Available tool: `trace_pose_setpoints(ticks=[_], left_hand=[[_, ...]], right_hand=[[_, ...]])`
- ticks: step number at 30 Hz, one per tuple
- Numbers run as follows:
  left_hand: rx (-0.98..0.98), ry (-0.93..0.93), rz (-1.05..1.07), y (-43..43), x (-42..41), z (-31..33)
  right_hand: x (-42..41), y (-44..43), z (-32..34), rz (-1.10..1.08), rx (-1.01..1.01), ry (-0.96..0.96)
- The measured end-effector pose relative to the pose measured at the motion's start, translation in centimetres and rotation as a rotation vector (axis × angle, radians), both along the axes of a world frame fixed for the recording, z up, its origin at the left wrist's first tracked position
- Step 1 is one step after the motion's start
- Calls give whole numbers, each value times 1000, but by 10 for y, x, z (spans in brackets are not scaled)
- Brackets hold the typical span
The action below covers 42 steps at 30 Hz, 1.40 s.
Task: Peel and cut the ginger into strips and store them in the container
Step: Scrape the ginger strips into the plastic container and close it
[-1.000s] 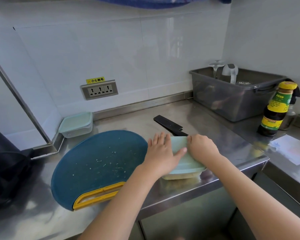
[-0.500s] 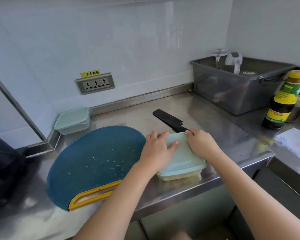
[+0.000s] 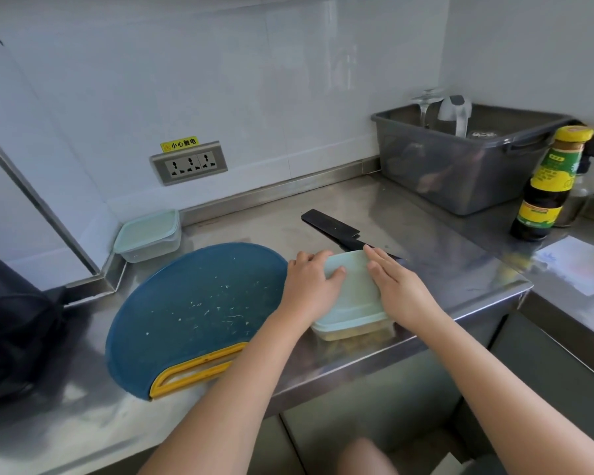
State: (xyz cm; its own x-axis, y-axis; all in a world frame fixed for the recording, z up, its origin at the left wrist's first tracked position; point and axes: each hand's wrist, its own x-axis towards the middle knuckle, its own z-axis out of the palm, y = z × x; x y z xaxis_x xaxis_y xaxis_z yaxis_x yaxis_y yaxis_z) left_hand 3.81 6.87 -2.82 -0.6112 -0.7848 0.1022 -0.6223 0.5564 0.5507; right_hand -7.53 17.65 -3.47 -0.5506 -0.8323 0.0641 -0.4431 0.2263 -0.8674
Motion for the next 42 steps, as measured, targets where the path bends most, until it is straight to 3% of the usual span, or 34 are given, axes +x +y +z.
trace_pose_setpoints(ticks=[5, 9, 13, 17, 21, 24, 28, 30, 33, 37, 42], left_hand=[[268, 383, 176, 14, 9, -1], [447, 536, 259, 28, 16, 0], [576, 658, 300, 26, 27, 10], [693, 849, 231, 16, 43, 38], [810, 802, 50, 7, 59, 61], [767, 820, 12, 0, 73, 65], [743, 840, -12, -23, 99, 72], [728, 830, -13, -38, 109, 75], [751, 845, -10, -62, 121, 79], [725, 883, 176, -107, 134, 84], [605, 1039, 559, -191, 162, 86]], right_hand=[[4, 2, 0, -31, -57, -64], [3, 1, 7, 5, 67, 22], [6, -7, 13, -112, 54, -125], [15, -16, 26, -187, -133, -245], [32, -35, 59, -194, -292, -329], [36, -57, 79, -157, -322, -391], [47, -86, 88, -125, -208, -410], [55, -102, 85, -99, -234, -373], [64, -126, 83, -67, -276, -468], [61, -157, 77, 56, -177, -567], [36, -182, 41, 101, 273, -171]])
